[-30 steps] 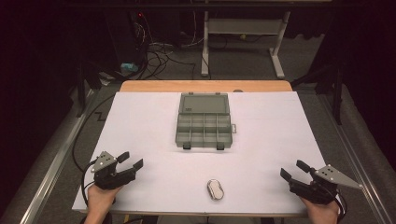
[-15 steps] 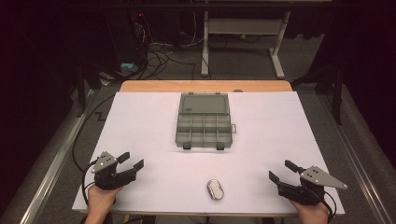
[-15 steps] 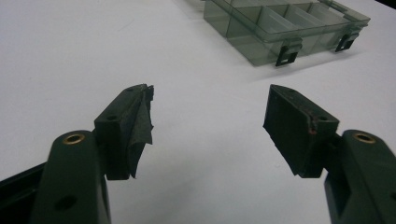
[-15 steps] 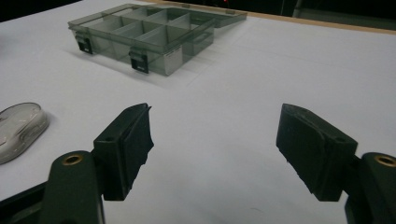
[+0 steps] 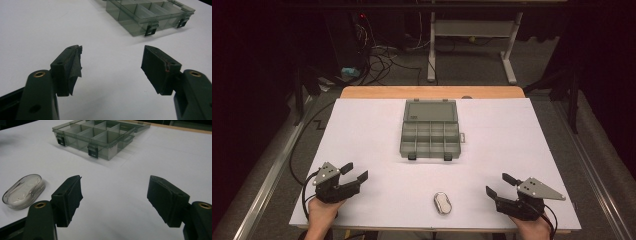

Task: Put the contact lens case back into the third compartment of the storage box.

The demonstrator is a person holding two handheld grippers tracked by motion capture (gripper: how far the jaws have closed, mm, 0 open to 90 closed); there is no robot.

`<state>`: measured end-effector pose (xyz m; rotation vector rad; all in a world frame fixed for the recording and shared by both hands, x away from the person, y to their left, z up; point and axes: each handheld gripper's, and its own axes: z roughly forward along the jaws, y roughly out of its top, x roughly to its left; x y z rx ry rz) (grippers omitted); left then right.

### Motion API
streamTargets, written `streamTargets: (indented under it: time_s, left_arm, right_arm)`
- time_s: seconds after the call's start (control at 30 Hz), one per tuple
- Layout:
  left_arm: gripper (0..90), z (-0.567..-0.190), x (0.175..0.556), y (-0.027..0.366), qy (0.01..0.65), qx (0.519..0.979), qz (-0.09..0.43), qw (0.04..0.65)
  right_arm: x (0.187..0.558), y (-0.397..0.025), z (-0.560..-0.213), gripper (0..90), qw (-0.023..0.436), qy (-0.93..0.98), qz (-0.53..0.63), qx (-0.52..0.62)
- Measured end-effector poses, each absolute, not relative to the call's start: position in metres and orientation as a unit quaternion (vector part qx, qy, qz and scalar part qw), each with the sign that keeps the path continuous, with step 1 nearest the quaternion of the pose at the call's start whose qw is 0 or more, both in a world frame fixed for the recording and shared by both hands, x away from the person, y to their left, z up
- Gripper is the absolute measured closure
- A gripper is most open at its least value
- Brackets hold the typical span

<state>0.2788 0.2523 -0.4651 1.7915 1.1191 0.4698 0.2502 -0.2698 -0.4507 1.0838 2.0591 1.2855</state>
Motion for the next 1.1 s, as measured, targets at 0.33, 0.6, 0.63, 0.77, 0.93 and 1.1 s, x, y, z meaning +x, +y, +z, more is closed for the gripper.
streamTargets:
  time_s: [0.33, 0.6, 0.63, 0.77, 0.93, 1.1]
  left_arm:
    - [32.6, -0.464, 0.278, 0.252, 0.451, 0.732, 0.195, 0.472]
    - [32.6, -0.465, 0.279, 0.253, 0.453, 0.732, 0.197, 0.469]
    - [32.6, -0.465, 0.279, 0.253, 0.453, 0.732, 0.197, 0.469]
    - [32.6, -0.464, 0.279, 0.253, 0.450, 0.734, 0.199, 0.468]
    - [32.6, -0.464, 0.278, 0.253, 0.449, 0.734, 0.200, 0.469]
    - [32.6, -0.464, 0.279, 0.253, 0.448, 0.734, 0.201, 0.469]
  right_arm:
    - [0.252, -0.242, -0.447, 32.3, 0.208, 0.778, 0.458, 0.377]
    - [0.256, -0.215, -0.444, 33.5, 0.171, 0.808, 0.429, 0.365]
    - [0.256, -0.213, -0.443, 33.7, 0.160, 0.811, 0.425, 0.369]
    - [0.256, -0.204, -0.442, 33.9, 0.146, 0.822, 0.403, 0.376]
    - [0.257, -0.192, -0.443, 36.9, 0.115, 0.836, 0.383, 0.375]
    - [0.259, -0.180, -0.443, 38.5, 0.097, 0.852, 0.364, 0.363]
